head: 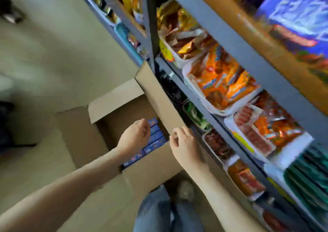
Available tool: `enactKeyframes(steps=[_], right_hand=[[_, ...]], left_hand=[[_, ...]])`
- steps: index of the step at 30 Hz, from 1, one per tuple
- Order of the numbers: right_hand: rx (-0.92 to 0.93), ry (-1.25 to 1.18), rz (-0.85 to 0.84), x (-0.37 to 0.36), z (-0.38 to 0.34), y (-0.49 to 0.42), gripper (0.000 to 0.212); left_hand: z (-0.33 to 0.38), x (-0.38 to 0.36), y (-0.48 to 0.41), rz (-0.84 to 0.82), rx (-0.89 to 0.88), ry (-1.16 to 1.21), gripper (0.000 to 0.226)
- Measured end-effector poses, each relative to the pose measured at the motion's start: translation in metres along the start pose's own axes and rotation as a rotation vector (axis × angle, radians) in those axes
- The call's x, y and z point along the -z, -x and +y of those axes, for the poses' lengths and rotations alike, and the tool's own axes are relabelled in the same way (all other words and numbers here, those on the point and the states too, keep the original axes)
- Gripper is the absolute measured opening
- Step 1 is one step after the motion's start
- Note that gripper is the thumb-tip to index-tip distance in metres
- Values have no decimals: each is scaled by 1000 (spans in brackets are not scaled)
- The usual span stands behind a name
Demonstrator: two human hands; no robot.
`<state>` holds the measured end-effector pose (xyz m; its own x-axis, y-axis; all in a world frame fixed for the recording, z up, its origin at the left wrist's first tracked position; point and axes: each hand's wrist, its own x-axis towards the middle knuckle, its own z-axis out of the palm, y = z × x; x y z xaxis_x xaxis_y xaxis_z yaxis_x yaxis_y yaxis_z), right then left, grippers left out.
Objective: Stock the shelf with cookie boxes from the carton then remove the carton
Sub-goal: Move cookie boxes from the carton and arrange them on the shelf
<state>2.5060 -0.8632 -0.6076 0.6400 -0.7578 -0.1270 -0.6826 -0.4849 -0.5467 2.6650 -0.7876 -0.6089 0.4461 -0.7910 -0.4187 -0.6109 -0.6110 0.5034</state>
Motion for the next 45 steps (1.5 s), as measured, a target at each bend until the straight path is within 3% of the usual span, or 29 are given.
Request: enactKeyframes(steps=[9,14,17,19,21,24,27,31,34,39,45], right_hand=[[45,73,-262,-201,91,-69,16],[35,101,-437,-292,130,-105,38],[84,181,-544,-345,148,-130,65],[88,243,-654,-376,159,-146,77],[23,256,-762,-399,169,-161,79],[-63,202,-744,-415,174,-175,69],[32,219,-620,-402,162,-171,54],[164,188,-490,-350,126,-151,50],[154,131,-452,-282,84,-135,49],[125,112,-505,-137,-1,-111,50],[77,-3,-511,49,-118,-96,48]], left_hand=[[-161,-150,-98,34,209,-35,16],[-237,-229,-136,-73,367,-81,33],[-266,-260,-154,-133,554,89,55],[-281,-278,-165,-148,586,191,65],[-286,-290,-173,-158,583,306,66],[-285,-294,-178,-104,553,429,55],[-279,-281,-171,-64,534,408,50],[-252,-239,-141,-15,498,369,54],[-223,-184,-105,49,489,378,53],[-174,-47,-44,-172,415,418,55],[-77,139,29,-138,288,566,49]])
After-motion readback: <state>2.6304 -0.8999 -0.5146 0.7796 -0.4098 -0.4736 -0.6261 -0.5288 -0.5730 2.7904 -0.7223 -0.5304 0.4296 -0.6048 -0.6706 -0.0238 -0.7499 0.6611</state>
